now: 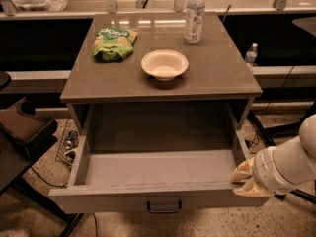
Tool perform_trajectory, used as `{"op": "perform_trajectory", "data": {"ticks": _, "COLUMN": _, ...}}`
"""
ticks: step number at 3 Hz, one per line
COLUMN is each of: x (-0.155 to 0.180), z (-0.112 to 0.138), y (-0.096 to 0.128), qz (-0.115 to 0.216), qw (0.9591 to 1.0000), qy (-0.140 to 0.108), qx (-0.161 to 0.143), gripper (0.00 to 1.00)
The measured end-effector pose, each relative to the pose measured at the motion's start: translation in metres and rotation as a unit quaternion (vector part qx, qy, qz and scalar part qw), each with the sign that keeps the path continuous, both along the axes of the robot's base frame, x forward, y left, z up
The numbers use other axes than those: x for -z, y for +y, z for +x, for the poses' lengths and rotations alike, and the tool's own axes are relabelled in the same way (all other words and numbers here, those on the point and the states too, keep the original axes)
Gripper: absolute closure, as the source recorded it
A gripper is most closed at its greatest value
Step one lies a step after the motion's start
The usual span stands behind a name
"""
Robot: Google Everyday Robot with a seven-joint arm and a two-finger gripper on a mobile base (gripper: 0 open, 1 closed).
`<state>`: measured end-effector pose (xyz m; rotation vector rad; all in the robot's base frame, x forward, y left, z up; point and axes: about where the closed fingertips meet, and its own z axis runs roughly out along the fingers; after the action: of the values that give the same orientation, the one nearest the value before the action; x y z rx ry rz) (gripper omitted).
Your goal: Open top drawer
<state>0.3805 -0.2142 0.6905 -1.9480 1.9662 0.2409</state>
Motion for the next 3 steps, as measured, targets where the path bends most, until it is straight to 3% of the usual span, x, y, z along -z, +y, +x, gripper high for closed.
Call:
{"op": "perform_trajectory", "data": {"ticks": 1, "x": -0.012, "z": -0.034, "y": 0.0, "qz": -0.021, "qw": 0.9992, "qy": 0.007, "qx": -0.034, "gripper": 1.0}}
{"op": "perform_trajectory", "data": {"ticks": 2, "x": -0.041, "z": -0.059, "y": 0.008, "qz": -0.061, "qw": 0.995, "qy": -0.019, "qx": -0.077, "gripper": 1.0}}
{"op": "perform_trajectory", "data": {"ticks": 3, "x": -0.041, "z": -0.059, "y": 0.008, "qz": -0.061, "qw": 0.995, "qy": -0.019, "qx": -0.077, "gripper": 1.0}}
